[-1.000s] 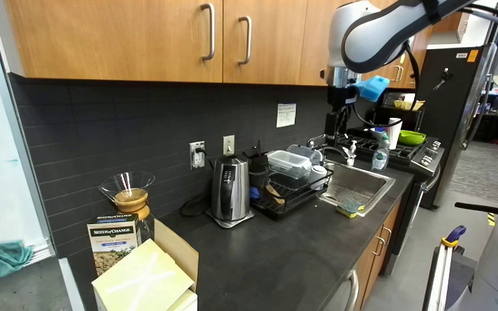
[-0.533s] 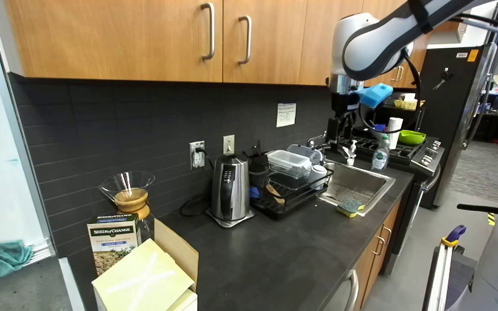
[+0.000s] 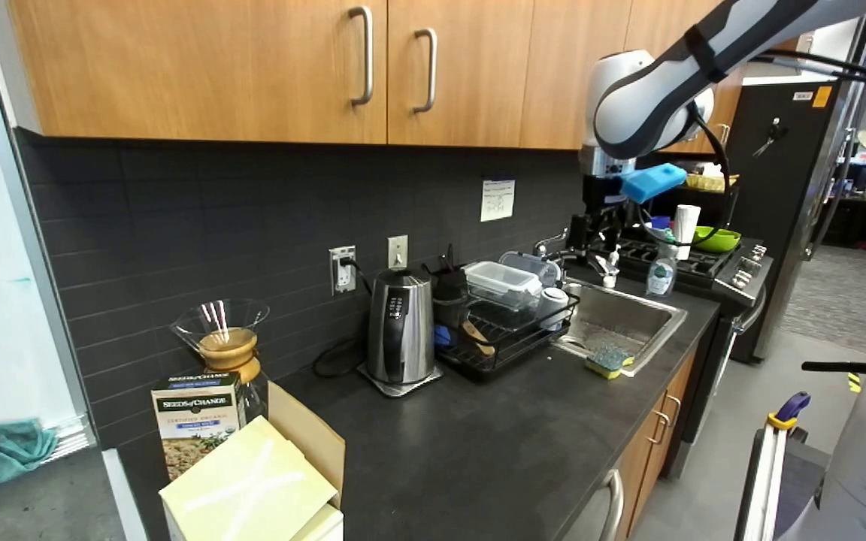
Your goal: Shift the sponge to the left
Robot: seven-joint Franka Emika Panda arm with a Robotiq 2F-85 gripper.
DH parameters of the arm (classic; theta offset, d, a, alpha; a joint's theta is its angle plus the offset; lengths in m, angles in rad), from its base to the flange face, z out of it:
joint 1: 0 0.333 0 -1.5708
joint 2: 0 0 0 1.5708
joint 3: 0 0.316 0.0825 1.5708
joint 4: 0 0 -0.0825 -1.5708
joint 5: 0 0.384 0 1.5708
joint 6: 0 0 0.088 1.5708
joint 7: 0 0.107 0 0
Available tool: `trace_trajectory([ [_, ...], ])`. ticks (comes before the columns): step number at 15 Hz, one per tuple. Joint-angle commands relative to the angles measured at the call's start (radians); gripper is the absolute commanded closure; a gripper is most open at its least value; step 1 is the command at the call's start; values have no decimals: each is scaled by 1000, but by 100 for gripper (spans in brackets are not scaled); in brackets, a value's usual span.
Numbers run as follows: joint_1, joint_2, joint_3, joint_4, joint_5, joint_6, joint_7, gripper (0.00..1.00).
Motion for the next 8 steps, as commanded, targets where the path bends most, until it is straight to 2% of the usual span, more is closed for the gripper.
trace_trajectory([
  [1, -29, 85, -41, 55, 35, 48, -31, 0],
  [8, -52, 201, -105, 163, 99, 82, -168, 0],
])
